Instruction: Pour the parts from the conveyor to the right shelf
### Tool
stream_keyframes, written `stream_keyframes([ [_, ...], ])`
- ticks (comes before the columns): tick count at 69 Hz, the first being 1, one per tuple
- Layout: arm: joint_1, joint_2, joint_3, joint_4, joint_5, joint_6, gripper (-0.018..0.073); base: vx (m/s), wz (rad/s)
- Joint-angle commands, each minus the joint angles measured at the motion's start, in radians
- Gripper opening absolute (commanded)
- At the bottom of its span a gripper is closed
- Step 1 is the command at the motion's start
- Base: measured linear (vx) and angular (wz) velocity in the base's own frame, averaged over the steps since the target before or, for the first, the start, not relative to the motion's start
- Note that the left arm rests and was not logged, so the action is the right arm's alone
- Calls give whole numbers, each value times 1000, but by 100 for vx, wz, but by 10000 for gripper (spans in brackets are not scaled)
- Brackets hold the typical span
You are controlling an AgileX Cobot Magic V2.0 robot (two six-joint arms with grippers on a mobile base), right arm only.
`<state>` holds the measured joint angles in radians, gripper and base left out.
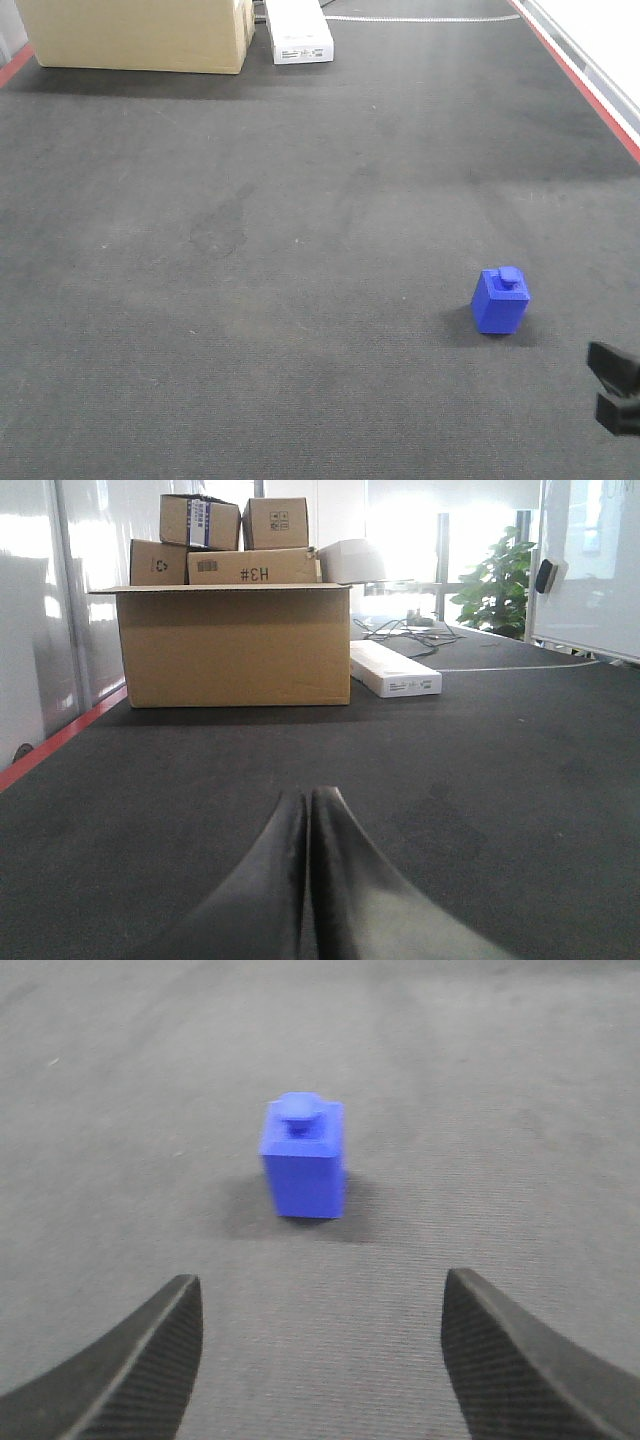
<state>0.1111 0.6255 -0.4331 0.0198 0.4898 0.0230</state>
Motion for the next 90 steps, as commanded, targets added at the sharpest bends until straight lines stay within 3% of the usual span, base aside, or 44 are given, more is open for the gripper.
stream_keyframes([
  [1, 14, 69, -92, -8, -24, -8, 497, 0, 0],
  [28, 15, 521, -438, 45, 19, -10, 497, 0, 0],
  [57, 15, 949, -812, 30, 271, -2, 497, 0, 0],
  [90, 14, 1107, -891, -41, 367, 78, 497, 0, 0],
])
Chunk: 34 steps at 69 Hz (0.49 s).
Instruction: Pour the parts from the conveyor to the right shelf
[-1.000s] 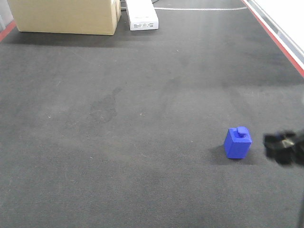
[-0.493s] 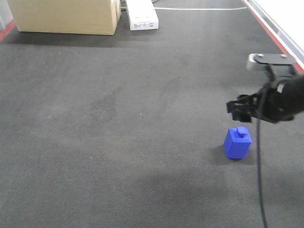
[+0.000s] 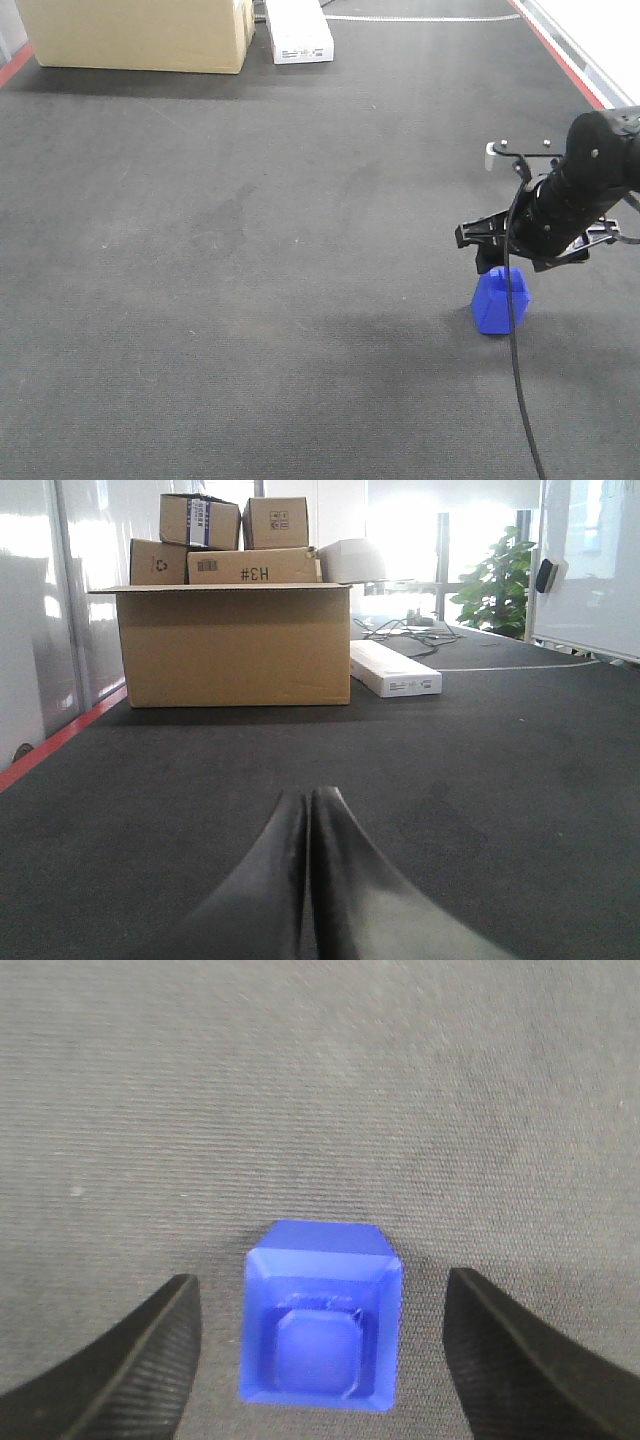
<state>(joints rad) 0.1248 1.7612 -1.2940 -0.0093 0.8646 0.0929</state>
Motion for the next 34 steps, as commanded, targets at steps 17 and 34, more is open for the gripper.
stream_keyframes([
  [17, 0, 14, -30, -9, 45, 3, 492, 0, 0],
  [34, 0, 43, -30, -10, 58, 0, 330, 0, 0],
])
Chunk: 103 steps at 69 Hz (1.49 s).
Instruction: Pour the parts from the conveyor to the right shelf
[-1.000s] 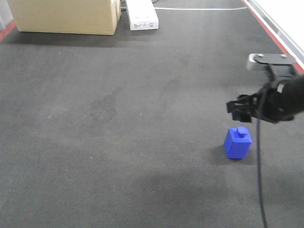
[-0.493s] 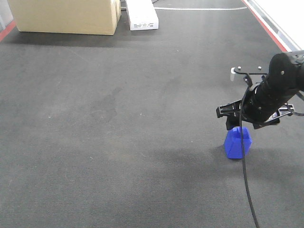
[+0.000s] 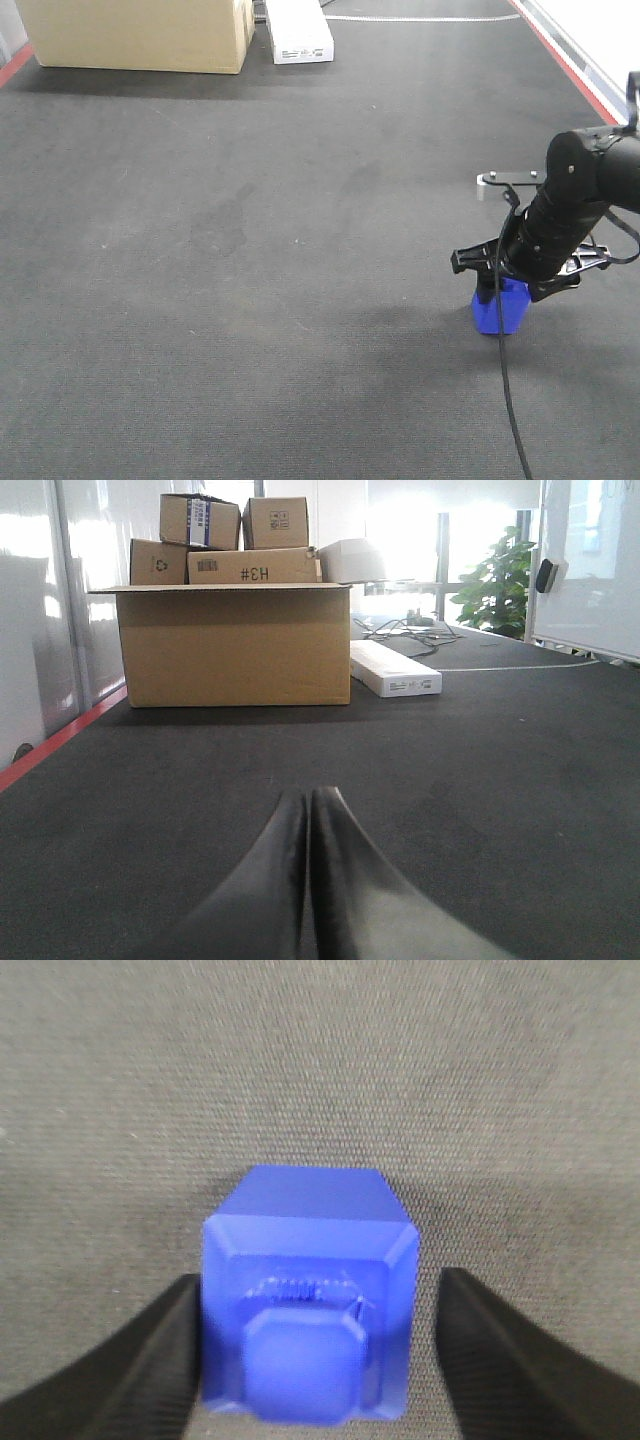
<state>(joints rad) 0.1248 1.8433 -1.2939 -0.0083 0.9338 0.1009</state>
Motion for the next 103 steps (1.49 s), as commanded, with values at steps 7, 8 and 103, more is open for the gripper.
stream_keyframes([
  [7, 0, -41, -30, -11, -13, -11, 169, 0, 0],
  [8, 0, -42, -30, -11, -14, -12, 146, 0, 0],
  [103, 0, -1279, 643, -67, -380, -35, -5, 0, 0],
])
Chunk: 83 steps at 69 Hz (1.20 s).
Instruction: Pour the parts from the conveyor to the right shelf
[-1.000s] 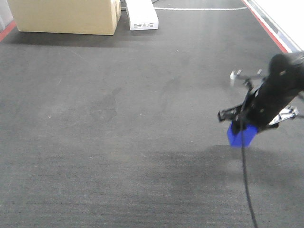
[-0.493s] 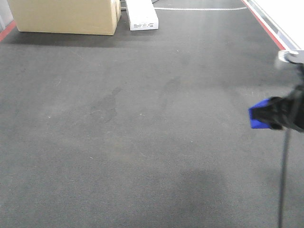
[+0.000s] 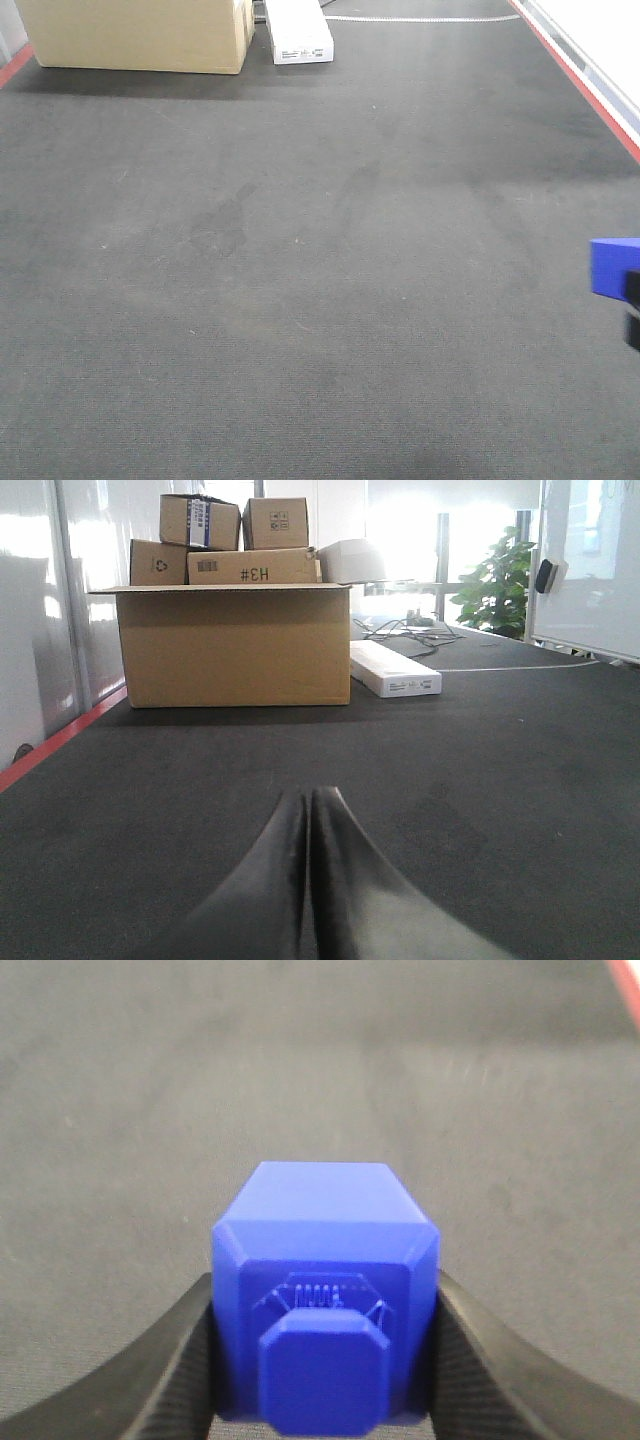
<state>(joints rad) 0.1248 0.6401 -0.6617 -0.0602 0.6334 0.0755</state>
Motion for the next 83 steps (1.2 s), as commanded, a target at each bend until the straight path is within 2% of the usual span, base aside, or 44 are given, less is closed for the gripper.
stream_keyframes([
  [1, 0, -90, 18, -15, -79, -9, -5, 0, 0],
  [24, 0, -424, 171, -18, -139, -59, -5, 0, 0],
  [36, 0, -548, 263, -18, -220, -104, -5, 0, 0],
  [50, 0, -580, 370, -36, -347, -121, -5, 0, 0],
  [83, 0, -580, 383, -36, -347, -121, -5, 0, 0],
])
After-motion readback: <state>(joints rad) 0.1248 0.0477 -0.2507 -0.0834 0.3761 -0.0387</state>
